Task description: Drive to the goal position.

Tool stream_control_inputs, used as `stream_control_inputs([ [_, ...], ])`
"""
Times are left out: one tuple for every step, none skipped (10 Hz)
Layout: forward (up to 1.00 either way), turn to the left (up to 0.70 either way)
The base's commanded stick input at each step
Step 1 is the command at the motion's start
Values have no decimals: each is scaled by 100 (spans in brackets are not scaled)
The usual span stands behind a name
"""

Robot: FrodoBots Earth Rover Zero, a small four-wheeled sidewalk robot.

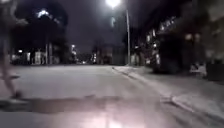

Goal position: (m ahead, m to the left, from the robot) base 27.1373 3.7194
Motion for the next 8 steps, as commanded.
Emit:
stream_control_inputs([
  [100, 10],
  [100, 40],
  [100, 35],
  [100, 13],
  [100, 0],
  [100, 0],
  [100, 0],
  [100, 0],
])
